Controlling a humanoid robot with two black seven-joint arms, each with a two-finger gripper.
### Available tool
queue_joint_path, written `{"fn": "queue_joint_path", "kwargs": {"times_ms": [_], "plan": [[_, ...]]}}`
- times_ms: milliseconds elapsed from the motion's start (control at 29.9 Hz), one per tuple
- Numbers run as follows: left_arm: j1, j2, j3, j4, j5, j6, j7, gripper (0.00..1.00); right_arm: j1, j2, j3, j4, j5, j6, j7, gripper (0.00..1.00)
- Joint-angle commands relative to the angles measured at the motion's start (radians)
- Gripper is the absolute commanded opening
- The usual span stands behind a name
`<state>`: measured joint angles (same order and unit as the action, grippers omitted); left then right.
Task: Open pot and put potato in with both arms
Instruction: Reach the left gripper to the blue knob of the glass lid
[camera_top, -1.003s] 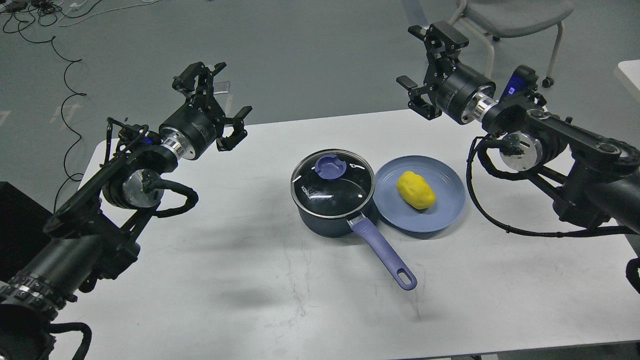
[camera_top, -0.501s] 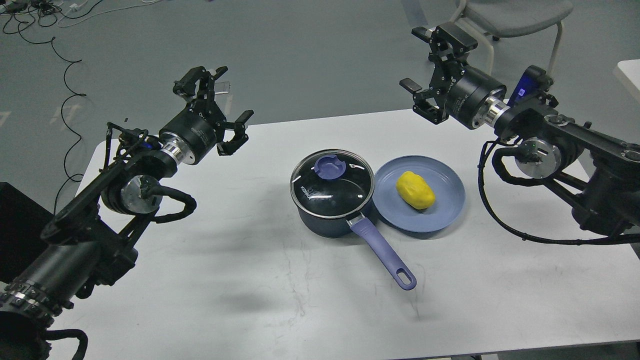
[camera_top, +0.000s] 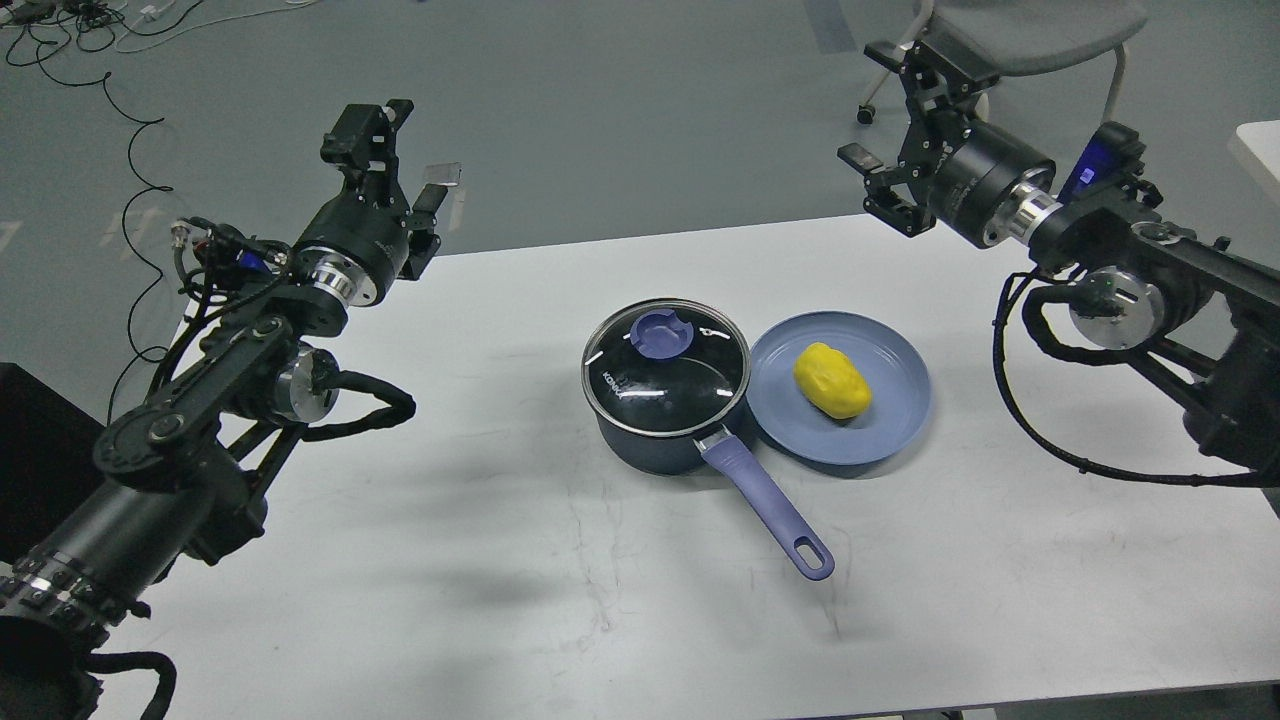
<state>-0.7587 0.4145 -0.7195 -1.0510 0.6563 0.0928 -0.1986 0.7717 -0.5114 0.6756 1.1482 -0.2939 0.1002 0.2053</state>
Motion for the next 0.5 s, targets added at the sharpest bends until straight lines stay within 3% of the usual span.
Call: {"fn": "queue_joint_path", "kwargs": {"times_ms": [0, 134, 234, 468], "plan": [[0.009, 0.074, 0.047, -0.072, 0.184, 0.007, 0.005, 0.98, -0.08, -0.038, 0.128, 0.002, 0.028, 0.019, -0.006, 1.0], [-0.022, 0.133, 0.152, -0.098, 0.25, 0.027, -0.013, 0.98, -0.146, -0.076, 0.166, 0.002, 0.081, 0.081, -0.006, 1.0], [-0.05, 0.142, 0.184, -0.106, 0.612, 0.139, -0.021, 0.98, -0.195, -0.11, 0.167, 0.004, 0.119, 0.09, -0.003, 1.0], [-0.08, 0.142, 0.227, -0.191, 1.095, 0.148, -0.045, 0.98, -0.212, -0.125, 0.167, -0.001, 0.144, 0.087, 0.005, 1.0]]}}
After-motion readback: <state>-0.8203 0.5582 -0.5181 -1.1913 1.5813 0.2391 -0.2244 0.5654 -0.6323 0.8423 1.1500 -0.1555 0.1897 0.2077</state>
